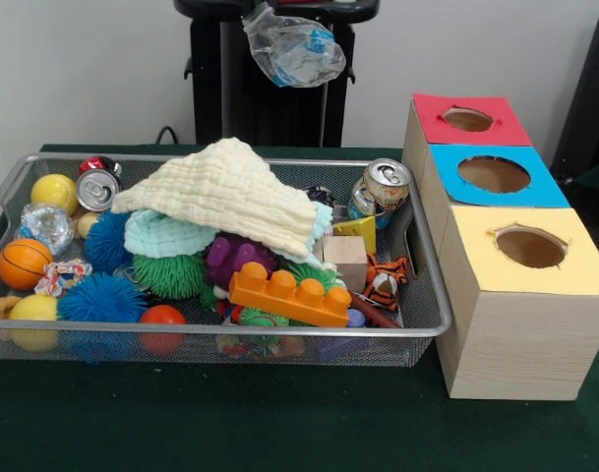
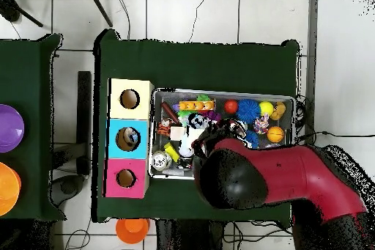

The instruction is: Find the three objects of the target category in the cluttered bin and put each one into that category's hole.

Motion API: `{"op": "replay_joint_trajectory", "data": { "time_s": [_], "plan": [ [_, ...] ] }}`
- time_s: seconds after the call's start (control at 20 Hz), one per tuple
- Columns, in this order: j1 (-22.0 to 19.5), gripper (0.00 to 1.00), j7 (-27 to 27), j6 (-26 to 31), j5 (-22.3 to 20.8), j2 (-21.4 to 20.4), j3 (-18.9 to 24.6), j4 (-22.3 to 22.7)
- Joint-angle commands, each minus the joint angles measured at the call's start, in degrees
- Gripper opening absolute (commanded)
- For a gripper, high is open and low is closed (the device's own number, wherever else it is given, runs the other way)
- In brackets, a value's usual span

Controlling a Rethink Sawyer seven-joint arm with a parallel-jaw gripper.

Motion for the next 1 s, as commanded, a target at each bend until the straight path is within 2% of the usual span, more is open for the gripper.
{"op": "replay_joint_trajectory", "data": {
  "time_s": [0.05,0.6,0.95,1.0],
  "plan": [
    [4.13,0.0,14.67,-2.52,1.56,-0.13,-6.67,3.97],
    [13.88,0.0,19.29,-3.04,4.76,0.34,-13.94,1.03],
    [21.83,0.0,23.82,-3.78,3.94,2.94,-20.21,-2.48],
    [24.0,0.0,25.36,-3.53,3.63,3.57,-21.51,-3.65]
  ]
}}
